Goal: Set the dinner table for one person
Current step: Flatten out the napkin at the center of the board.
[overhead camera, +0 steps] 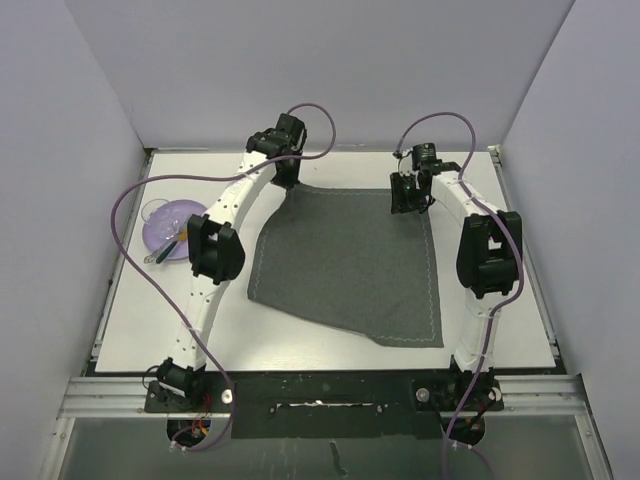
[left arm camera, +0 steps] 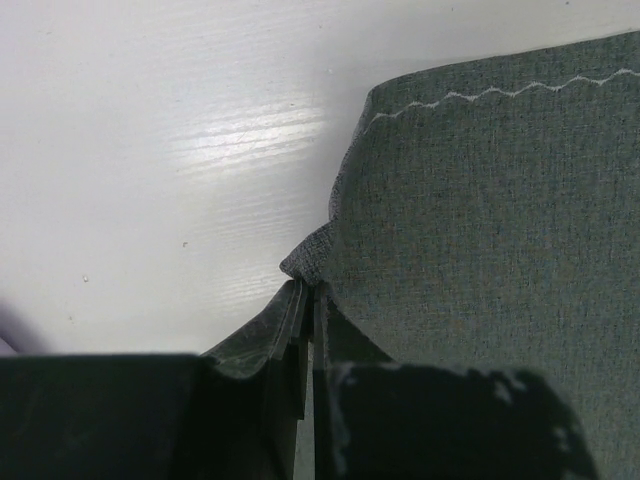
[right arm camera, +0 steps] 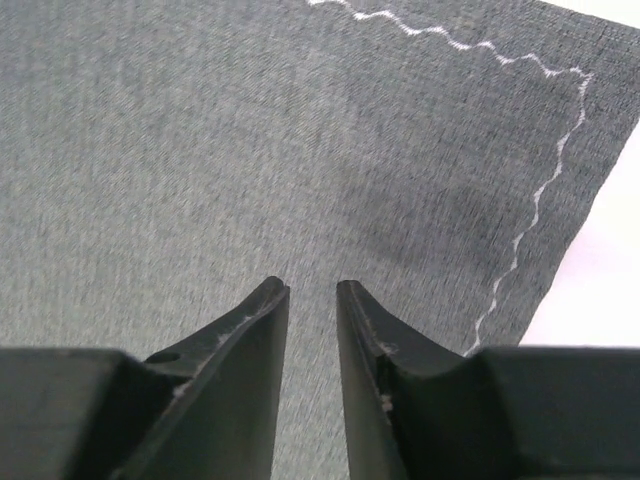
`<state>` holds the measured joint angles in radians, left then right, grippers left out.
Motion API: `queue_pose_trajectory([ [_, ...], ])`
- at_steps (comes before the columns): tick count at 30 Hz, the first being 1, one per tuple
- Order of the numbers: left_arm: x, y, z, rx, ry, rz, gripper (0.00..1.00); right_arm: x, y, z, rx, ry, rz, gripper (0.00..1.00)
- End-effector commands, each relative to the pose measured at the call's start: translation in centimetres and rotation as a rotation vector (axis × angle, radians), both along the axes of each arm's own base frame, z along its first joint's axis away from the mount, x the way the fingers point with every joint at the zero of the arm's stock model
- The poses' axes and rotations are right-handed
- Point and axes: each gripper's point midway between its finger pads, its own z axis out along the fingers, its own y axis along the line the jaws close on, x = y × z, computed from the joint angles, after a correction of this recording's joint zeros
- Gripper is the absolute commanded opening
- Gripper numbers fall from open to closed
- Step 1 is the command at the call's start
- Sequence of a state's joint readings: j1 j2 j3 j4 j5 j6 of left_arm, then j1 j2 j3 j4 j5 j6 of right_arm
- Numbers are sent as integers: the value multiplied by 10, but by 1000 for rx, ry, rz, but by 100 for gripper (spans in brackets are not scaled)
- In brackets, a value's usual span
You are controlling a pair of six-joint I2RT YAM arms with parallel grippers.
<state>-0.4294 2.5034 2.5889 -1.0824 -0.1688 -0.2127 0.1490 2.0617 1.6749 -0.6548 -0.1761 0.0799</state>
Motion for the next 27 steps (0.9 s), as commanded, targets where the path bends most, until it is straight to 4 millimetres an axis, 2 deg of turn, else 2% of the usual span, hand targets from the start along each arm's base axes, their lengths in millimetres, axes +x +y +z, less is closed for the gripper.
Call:
queue_pose_trajectory([
  [1, 5, 14, 3, 21, -11, 9, 0, 34, -8, 2, 10, -67, -36, 25],
  [6, 7, 24, -4, 42, -5, 30, 0, 48, -13, -16, -12, -53, -58, 20],
  [14, 14, 29, -22, 50, 13, 41, 0, 60, -22, -20, -34, -55, -78, 19],
  [21, 22, 41, -52, 61, 41, 64, 0, 73, -27, -24, -51, -55, -89, 19],
  [26, 25, 49, -72, 74, 68, 83, 0, 76, -29, -34, -60, -39, -93, 19],
  [27, 25, 52, -73, 86, 66, 93, 8, 76, -29, -36, -61, -36, -93, 19],
])
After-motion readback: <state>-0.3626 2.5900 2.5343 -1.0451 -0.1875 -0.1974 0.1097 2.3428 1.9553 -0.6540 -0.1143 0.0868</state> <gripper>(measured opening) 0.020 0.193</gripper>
